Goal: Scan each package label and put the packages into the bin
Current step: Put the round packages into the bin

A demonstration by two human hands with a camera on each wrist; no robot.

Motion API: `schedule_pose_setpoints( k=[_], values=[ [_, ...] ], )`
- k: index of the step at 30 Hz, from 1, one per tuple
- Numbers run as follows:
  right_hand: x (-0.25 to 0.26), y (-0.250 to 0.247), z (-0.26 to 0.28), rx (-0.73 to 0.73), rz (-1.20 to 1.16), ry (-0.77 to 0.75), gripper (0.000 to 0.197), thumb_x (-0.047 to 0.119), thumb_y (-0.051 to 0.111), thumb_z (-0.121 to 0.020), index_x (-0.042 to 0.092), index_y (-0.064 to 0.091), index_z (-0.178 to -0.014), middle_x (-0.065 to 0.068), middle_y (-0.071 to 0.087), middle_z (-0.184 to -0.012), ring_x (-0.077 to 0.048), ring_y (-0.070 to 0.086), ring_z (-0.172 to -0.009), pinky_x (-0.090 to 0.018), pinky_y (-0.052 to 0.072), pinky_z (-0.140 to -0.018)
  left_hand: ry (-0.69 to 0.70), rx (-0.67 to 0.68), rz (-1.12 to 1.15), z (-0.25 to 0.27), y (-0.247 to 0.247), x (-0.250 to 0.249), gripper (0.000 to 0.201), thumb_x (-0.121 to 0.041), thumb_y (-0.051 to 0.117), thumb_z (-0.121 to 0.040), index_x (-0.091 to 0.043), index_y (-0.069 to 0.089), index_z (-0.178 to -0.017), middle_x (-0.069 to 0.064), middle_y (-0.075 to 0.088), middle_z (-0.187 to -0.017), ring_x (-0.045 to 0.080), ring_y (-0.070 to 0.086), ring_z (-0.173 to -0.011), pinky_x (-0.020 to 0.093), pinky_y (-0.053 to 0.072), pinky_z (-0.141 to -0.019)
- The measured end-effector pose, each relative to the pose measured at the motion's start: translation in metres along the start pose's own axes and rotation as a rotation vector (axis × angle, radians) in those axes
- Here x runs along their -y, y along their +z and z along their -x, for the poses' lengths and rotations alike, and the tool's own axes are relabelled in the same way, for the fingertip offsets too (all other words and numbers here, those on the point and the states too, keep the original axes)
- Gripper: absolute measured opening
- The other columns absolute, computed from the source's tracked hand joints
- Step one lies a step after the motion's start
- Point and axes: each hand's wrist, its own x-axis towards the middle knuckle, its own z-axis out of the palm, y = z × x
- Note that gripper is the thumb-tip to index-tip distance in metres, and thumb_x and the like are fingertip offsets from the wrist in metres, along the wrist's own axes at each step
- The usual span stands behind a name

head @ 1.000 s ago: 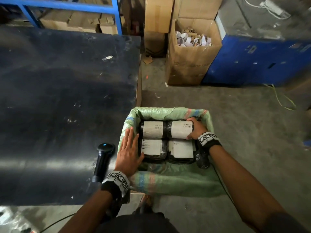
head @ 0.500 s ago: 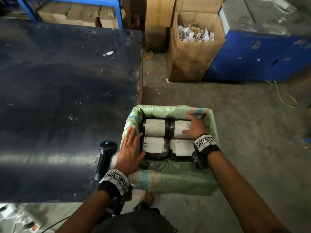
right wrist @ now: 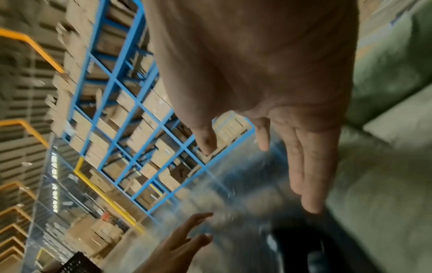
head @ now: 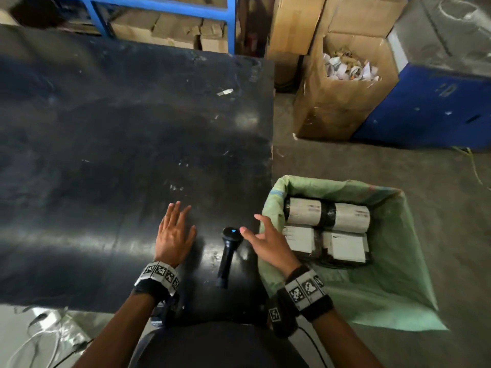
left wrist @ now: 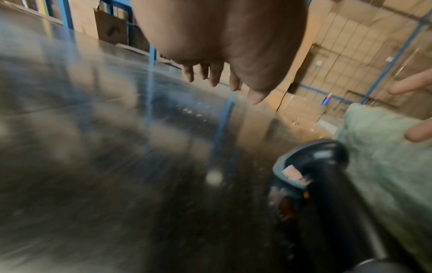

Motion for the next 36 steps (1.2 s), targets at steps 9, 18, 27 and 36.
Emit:
schedule_pose_setpoints(
  k=[9, 18, 27, 36],
  values=[
    [-0.017, 0.103, -0.044, -0.207, -0.250, 0.194, 0.059, 0.038, 0.042, -0.102, 0.018, 0.022, -0.154, -0.007, 0.032, -0.156, -0.023, 0.034, -0.142, -0.018, 0.025, -0.107, -0.030, 0.147, -0.119, -0.004, 0.015, 0.087, 0.064, -0.040, 0.034, -0.100, -0.017, 0.028, -0.160, 0.019, 0.014, -0.168, 0.034, 0.010, -0.157, 0.053, 0.019, -0.125],
    [-0.019, 0.144, -0.075, -0.376, -0.629, 0.280, 0.020, 0.037, 0.037, -0.103, 0.044, 0.048, -0.118, -0.016, 0.062, -0.081, -0.019, 0.048, -0.045, -0.026, 0.038, -0.044, -0.087, 0.155, -0.177, -0.002, 0.042, 0.103, 0.065, -0.042, 0.028, -0.103, -0.030, 0.006, -0.163, 0.009, -0.005, -0.171, 0.025, -0.006, -0.158, 0.050, 0.002, -0.128],
    [0.064, 0.090, -0.194, -0.411, -0.580, 0.084, 0.025, 0.035, 0.041, -0.102, 0.030, 0.046, -0.125, -0.015, 0.060, -0.097, -0.009, 0.052, -0.050, -0.021, 0.036, -0.036, -0.112, 0.234, -0.200, -0.004, 0.038, 0.102, 0.068, -0.044, 0.028, -0.101, -0.030, 0.005, -0.163, 0.010, -0.009, -0.171, 0.026, -0.007, -0.158, 0.053, 0.006, -0.127],
    [0.099, 0.059, -0.303, -0.424, -0.490, 0.139, 0.025, 0.046, 0.038, -0.099, 0.030, 0.044, -0.117, -0.018, 0.064, -0.096, -0.014, 0.051, -0.041, -0.021, 0.036, -0.037, -0.118, 0.261, -0.222, -0.007, 0.041, 0.107, 0.069, -0.048, 0.025, -0.099, -0.029, 0.007, -0.163, 0.009, -0.011, -0.171, 0.026, -0.008, -0.158, 0.053, 0.005, -0.127]
  ],
)
